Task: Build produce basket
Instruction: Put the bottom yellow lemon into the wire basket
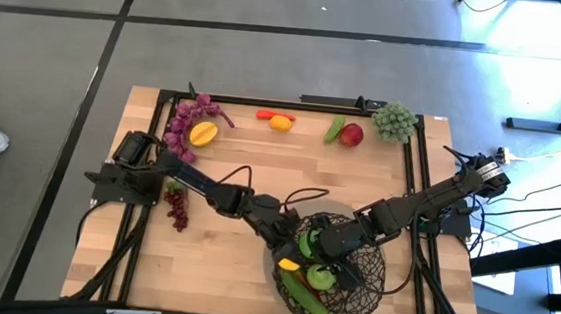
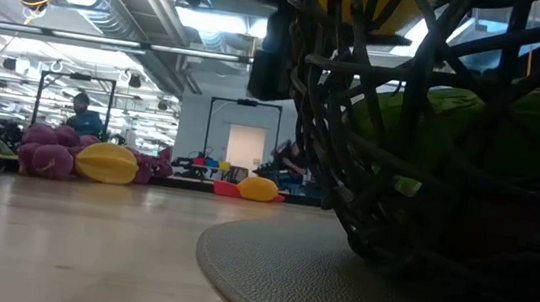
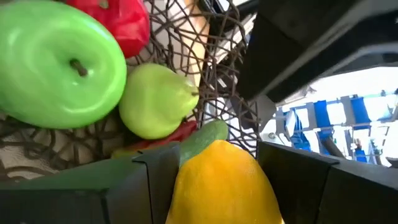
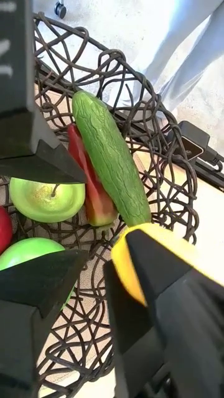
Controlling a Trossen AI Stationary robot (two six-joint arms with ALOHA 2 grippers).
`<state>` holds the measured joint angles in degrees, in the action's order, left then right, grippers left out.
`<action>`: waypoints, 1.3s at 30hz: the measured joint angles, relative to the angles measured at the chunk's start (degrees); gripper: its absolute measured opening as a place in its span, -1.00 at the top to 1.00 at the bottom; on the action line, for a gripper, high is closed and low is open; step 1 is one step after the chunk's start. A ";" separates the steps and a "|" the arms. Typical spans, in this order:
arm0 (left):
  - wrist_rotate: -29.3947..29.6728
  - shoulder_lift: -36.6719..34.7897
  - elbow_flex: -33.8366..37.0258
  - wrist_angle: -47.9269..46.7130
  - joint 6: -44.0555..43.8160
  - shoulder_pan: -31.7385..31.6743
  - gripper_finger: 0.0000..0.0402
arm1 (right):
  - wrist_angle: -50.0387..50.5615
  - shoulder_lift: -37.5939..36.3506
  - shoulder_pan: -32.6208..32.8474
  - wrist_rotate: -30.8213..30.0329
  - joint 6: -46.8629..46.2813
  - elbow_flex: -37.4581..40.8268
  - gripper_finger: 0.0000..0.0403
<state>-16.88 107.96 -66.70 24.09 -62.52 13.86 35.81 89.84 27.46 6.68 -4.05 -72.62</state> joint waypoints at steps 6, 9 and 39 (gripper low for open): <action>0.34 0.00 0.00 0.01 -0.31 -0.73 0.02 | 0.02 0.00 0.00 0.00 0.00 -0.04 0.12; 1.42 0.00 0.00 -0.14 0.71 -0.73 0.02 | 0.02 0.00 0.00 0.00 0.02 -0.04 0.12; 10.23 0.00 0.00 -2.68 7.38 -0.19 0.02 | 0.04 0.00 -0.01 0.00 0.01 -0.04 0.12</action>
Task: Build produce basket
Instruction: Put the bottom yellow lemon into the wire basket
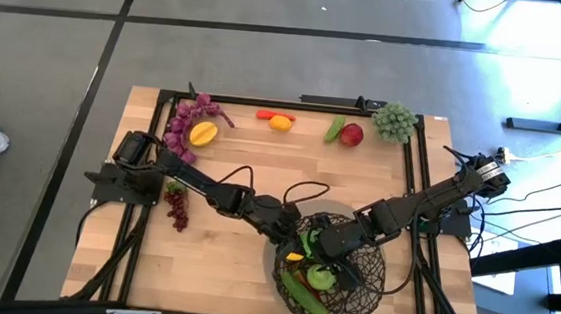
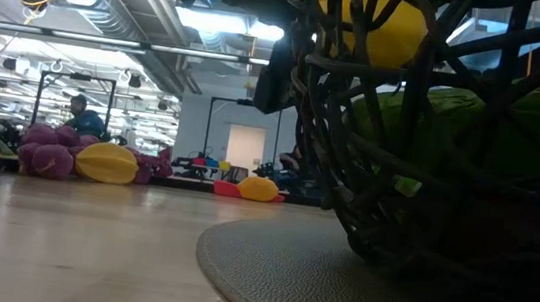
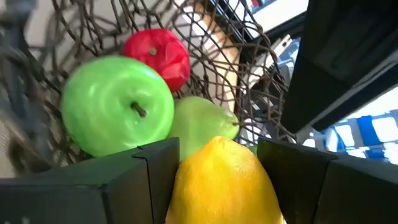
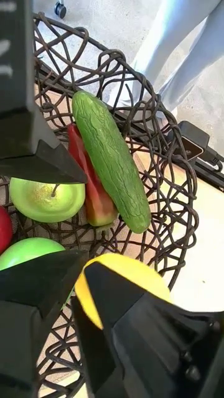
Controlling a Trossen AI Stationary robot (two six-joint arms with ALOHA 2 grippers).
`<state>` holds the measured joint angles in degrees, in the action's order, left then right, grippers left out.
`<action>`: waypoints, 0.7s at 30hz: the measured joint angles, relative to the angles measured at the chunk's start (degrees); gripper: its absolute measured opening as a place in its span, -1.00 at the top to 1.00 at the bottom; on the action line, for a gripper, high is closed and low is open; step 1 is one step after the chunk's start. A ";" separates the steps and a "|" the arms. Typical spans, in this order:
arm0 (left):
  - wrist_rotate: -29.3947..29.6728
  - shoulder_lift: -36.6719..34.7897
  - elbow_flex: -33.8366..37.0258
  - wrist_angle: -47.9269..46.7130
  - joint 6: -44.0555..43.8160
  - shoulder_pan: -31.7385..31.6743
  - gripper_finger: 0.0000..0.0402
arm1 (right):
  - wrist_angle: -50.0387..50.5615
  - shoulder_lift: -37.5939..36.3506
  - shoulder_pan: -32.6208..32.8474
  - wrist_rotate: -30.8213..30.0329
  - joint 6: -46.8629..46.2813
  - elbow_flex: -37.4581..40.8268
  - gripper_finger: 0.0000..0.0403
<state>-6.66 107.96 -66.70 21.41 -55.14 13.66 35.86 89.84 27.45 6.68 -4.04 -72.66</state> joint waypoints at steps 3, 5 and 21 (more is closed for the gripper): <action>0.86 0.00 0.00 0.44 0.42 0.52 0.02 | 0.00 0.00 -0.01 0.00 0.00 0.00 0.12; 1.70 0.00 0.00 0.52 0.42 1.15 0.02 | 0.01 0.00 0.00 0.00 0.00 0.00 0.12; 2.89 0.00 0.00 0.74 0.20 2.52 -0.24 | 0.00 0.00 0.01 0.00 0.01 0.00 0.12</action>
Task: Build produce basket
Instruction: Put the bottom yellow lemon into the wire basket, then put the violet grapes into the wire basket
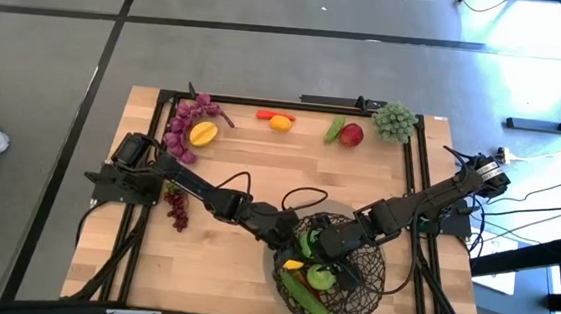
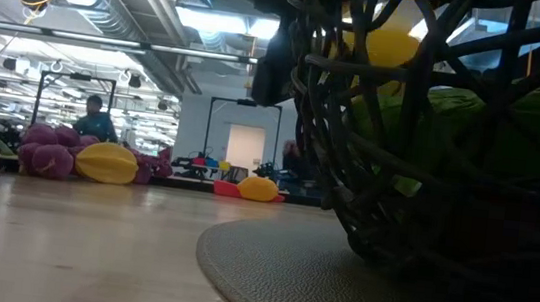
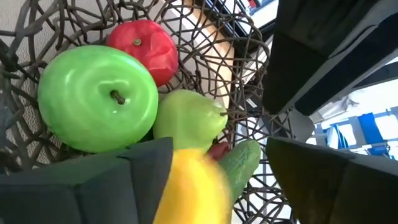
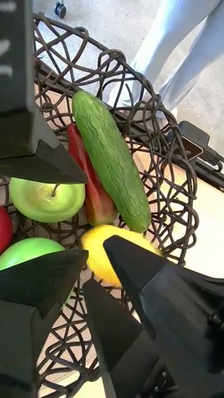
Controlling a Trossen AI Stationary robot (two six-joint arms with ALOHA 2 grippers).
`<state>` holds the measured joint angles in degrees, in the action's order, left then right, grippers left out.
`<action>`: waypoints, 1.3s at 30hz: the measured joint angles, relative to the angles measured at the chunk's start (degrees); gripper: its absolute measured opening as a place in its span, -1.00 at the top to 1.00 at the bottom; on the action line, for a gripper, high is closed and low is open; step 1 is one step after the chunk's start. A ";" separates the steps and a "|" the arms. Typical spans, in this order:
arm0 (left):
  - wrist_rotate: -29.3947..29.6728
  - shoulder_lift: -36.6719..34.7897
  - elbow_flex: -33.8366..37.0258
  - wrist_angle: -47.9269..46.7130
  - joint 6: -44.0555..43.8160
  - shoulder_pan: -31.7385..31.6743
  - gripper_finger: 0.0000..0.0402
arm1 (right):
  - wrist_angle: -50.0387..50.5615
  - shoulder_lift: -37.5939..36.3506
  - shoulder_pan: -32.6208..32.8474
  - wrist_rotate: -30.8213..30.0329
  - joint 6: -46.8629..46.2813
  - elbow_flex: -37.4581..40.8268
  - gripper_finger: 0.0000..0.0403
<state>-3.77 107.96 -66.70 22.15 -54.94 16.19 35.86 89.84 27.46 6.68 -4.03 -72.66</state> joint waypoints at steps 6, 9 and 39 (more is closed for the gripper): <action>0.20 0.00 0.00 -0.02 -0.12 0.00 -0.38 | 0.00 0.00 -0.02 0.00 0.00 0.00 0.12; -0.25 0.00 0.00 -0.03 -0.15 0.00 -0.37 | 0.00 0.00 0.00 0.00 -0.01 0.00 0.12; -4.65 -6.56 0.07 -8.44 9.88 -1.82 -0.37 | -0.14 0.00 -0.02 0.00 0.00 0.00 0.12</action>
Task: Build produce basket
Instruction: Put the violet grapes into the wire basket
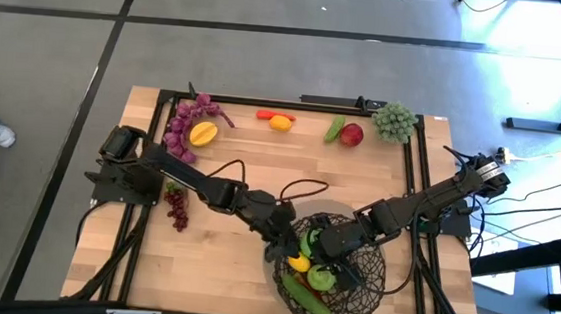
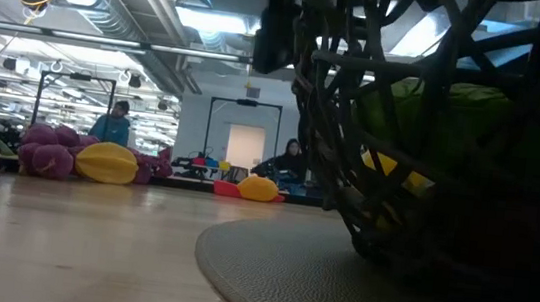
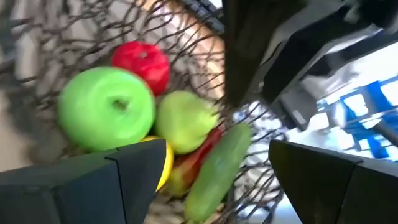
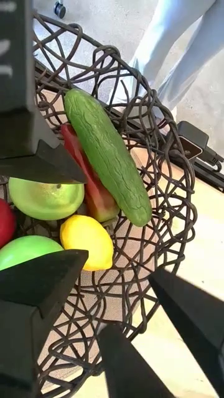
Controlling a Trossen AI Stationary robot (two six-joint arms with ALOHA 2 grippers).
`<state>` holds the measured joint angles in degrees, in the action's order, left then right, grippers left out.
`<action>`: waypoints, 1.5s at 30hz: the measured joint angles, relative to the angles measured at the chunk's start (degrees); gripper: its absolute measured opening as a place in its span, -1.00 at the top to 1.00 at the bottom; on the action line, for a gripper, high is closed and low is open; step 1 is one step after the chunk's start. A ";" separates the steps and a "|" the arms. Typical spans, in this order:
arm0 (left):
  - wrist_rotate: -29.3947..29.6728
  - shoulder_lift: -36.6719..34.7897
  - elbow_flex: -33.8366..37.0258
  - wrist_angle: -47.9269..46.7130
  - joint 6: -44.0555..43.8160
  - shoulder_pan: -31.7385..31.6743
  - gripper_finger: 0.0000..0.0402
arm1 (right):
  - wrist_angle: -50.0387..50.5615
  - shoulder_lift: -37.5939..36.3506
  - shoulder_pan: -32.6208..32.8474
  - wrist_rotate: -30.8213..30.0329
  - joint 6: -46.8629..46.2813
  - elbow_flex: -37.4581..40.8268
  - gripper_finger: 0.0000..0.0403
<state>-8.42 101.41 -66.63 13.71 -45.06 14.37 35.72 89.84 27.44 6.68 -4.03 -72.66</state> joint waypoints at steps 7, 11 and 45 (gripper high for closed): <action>3.60 -5.60 0.03 -12.88 1.19 -0.43 -0.37 | -0.34 0.00 0.00 -0.01 0.00 0.00 0.12; 5.72 -9.51 -0.02 -18.82 1.26 -0.59 -0.37 | -0.95 0.00 0.00 -0.03 0.00 0.00 0.12; 11.03 -18.93 -0.07 -46.00 -11.52 -13.91 -0.37 | 13.09 -3.43 -19.72 -7.74 -7.52 -14.67 0.12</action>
<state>2.61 82.48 -66.70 -32.29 -56.58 0.46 48.81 86.41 7.72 -1.06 -11.55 -87.33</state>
